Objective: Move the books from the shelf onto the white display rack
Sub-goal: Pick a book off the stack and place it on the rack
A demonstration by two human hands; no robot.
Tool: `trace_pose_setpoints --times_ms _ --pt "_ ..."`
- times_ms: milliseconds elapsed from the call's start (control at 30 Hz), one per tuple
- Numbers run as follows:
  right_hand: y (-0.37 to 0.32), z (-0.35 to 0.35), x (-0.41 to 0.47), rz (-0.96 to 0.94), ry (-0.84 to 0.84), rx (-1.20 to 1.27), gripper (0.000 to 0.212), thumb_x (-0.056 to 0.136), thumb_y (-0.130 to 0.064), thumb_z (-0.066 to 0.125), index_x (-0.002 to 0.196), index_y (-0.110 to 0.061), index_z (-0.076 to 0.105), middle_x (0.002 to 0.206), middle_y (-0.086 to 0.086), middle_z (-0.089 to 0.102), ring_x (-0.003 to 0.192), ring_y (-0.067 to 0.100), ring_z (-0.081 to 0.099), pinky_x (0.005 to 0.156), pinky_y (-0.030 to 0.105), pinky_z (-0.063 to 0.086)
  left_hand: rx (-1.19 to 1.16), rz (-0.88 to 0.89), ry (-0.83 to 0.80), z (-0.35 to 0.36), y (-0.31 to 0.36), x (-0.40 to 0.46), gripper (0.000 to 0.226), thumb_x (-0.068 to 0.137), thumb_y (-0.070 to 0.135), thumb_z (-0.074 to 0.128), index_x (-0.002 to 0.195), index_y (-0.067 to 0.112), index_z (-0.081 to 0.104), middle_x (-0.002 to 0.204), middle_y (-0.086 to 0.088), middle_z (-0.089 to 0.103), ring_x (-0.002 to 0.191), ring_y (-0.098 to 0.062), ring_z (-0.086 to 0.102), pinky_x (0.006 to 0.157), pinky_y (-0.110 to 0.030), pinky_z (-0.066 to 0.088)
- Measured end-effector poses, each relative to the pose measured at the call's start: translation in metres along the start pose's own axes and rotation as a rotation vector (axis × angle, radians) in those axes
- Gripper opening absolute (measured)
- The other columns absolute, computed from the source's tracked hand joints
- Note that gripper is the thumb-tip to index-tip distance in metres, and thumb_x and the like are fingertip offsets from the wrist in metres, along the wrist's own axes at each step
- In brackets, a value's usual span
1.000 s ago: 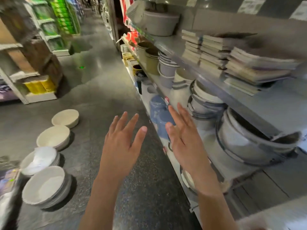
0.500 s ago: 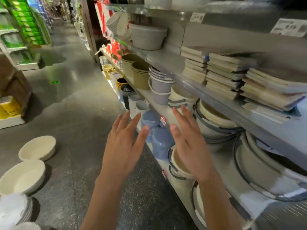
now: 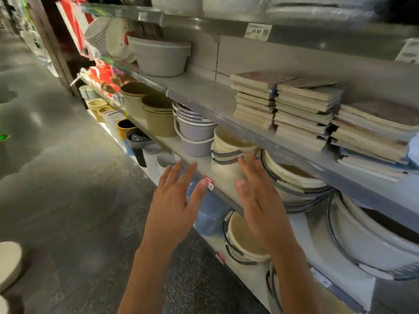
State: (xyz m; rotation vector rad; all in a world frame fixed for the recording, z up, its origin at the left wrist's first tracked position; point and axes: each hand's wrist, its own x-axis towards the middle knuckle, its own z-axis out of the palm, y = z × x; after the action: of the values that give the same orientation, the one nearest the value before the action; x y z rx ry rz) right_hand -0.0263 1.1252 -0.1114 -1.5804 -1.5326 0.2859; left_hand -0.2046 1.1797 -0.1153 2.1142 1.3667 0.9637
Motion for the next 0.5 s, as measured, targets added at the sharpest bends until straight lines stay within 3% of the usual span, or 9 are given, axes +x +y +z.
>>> trace_pose_setpoints --times_ms 100,233,333,433,500 --pt "0.014 0.012 0.026 0.022 0.023 -0.024 0.070 0.093 -0.064 0.026 0.152 -0.029 0.032 0.162 -0.012 0.020 0.148 -0.004 0.012 0.121 0.026 0.015 0.001 0.025 -0.013 0.009 -0.016 0.039 0.099 0.077 0.091 0.006 0.152 0.035 0.037 0.164 0.005 0.024 0.152 -0.014 0.011 0.120 -0.041 0.018" --pt "0.038 0.028 0.082 -0.005 0.078 -0.070 0.070 0.094 -0.065 0.025 0.152 -0.028 0.033 0.159 -0.018 0.019 0.146 -0.007 0.012 0.120 0.024 0.014 0.002 0.060 -0.059 0.023 -0.030 0.095 0.084 0.083 0.080 0.017 0.152 0.035 0.035 0.164 0.007 0.020 0.153 -0.014 0.009 0.120 -0.041 0.016" --pt "0.050 0.041 0.135 -0.047 0.147 -0.051 0.066 0.095 -0.061 0.027 0.151 -0.026 0.037 0.153 -0.030 0.017 0.139 -0.019 0.010 0.119 0.018 0.015 0.018 0.090 -0.061 0.026 -0.037 0.143 0.081 0.085 0.078 0.018 0.152 0.035 0.034 0.164 0.007 0.020 0.152 -0.015 0.010 0.120 -0.039 0.015" --pt "0.059 0.046 0.181 -0.001 0.166 -0.027 0.065 0.093 -0.064 0.027 0.150 -0.034 0.037 0.161 -0.014 0.022 0.147 -0.004 0.014 0.121 0.038 0.024 0.034 0.095 -0.047 0.030 -0.040 0.192 0.077 0.087 0.075 0.019 0.152 0.036 0.034 0.163 0.006 0.023 0.151 -0.015 0.013 0.119 -0.042 0.021" --pt "0.065 0.045 0.208 0.025 0.155 -0.008 0.063 0.090 -0.067 0.026 0.148 -0.042 0.035 0.163 -0.012 0.020 0.149 0.002 0.013 0.122 0.038 0.020 0.061 0.115 -0.041 0.037 -0.039 0.221 0.070 0.092 0.071 0.022 0.152 0.036 0.033 0.163 0.004 0.024 0.151 -0.016 0.016 0.118 -0.039 0.021"
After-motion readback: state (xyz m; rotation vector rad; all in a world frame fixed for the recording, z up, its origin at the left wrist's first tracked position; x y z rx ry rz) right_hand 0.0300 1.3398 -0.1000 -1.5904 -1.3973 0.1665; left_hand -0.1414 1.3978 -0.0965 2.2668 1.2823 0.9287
